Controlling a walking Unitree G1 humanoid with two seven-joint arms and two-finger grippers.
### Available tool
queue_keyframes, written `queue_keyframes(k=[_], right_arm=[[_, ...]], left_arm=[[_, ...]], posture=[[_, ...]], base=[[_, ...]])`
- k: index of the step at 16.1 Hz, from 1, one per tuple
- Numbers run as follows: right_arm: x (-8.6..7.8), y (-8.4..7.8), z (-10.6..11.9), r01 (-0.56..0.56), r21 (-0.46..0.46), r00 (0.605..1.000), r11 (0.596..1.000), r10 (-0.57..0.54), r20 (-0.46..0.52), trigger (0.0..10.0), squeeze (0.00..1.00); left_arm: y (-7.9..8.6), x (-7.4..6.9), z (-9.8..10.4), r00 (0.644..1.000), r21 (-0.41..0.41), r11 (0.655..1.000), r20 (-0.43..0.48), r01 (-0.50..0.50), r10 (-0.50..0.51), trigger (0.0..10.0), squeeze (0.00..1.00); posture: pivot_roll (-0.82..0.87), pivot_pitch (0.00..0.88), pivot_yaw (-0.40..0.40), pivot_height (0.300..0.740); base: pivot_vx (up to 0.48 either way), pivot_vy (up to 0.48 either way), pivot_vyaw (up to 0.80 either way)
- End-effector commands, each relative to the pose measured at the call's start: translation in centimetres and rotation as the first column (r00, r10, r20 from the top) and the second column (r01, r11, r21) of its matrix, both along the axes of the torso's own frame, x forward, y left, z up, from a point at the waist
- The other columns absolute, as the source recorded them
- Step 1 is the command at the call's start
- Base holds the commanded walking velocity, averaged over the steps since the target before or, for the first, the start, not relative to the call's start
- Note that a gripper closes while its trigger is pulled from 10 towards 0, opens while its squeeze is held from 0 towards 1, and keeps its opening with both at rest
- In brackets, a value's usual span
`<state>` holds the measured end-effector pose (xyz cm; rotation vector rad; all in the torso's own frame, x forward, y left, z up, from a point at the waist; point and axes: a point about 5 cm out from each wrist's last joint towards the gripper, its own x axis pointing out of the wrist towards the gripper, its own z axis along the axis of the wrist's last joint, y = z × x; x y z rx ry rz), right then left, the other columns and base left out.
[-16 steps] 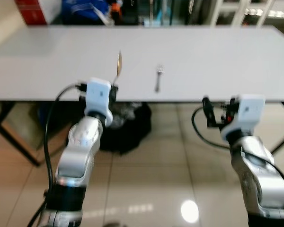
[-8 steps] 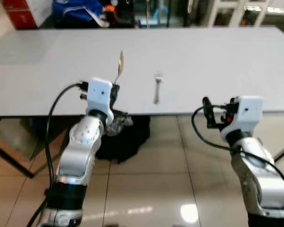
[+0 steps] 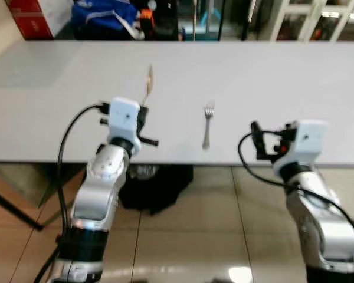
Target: Setting the table
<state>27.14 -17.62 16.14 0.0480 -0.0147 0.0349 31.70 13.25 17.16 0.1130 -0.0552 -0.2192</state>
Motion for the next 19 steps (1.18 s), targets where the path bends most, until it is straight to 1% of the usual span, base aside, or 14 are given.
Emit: queue_keyframes(k=[1,3,8,9,14,16,19], right_arm=[[0.05,0.66,0.57,-0.026,0.014,0.999,1.0,0.025,0.025,10.0,0.0],[0.11,0.64,0.53,-0.022,-0.005,1.0,1.0,0.022,0.017,10.0,0.0],[0.09,0.76,0.56,-0.034,0.0,0.999,0.999,0.034,0.017,10.0,0.0],[0.1,0.8,0.55,-0.036,0.001,0.999,0.999,0.036,0.017,10.0,0.0],[0.05,0.89,0.28,-0.042,-0.002,0.999,0.999,0.042,0.013,10.0,0.0],[0.06,1.05,0.27,-0.052,-0.018,0.999,0.998,0.052,0.012,10.0,0.0],[0.03,1.09,0.22,-0.053,-0.016,0.999,0.998,0.053,0.011,10.0,0.0]], left_arm=[[0.87,0.08,0.44,1.0,0.009,1.0,0.016,-0.026,0.026,10.0,0.0],[0.86,0.1,0.42,1.0,0.009,1.0,0.015,-0.027,0.027,10.0,0.0],[0.89,0.09,0.34,1.0,0.003,1.0,0.011,-0.029,0.029,10.0,0.0],[1.01,0.15,0.2,0.999,0.012,0.999,0.002,-0.039,0.039,10.0,0.0],[0.78,-0.02,0.11,1.0,0.064,0.998,0.021,-0.025,0.023,10.0,0.0],[0.75,0.0,0.15,0.999,0.061,0.998,0.023,-0.027,0.026,10.0,0.0],[0.76,-0.04,0.15,0.999,0.061,0.998,0.026,-0.029,0.027,10.0,0.0]], posture=[[0.02,0.064,0.02,0.74],[0.01,0.064,0.02,0.74],[0.01,0.065,0.017,0.74],[0.01,0.065,0.017,0.74],[0.02,0.055,0.013,0.74],[0.02,0.052,0.014,0.74],[0.02,0.048,0.012,0.74]], base=[[0.409,0.0,0.0],[0.411,0.0,0.0],[0.4,0.0,0.0],[0.322,0.0,0.0],[0.0,0.0,0.0],[0.0,-0.364,0.0],[0.0,-0.48,0.0]])
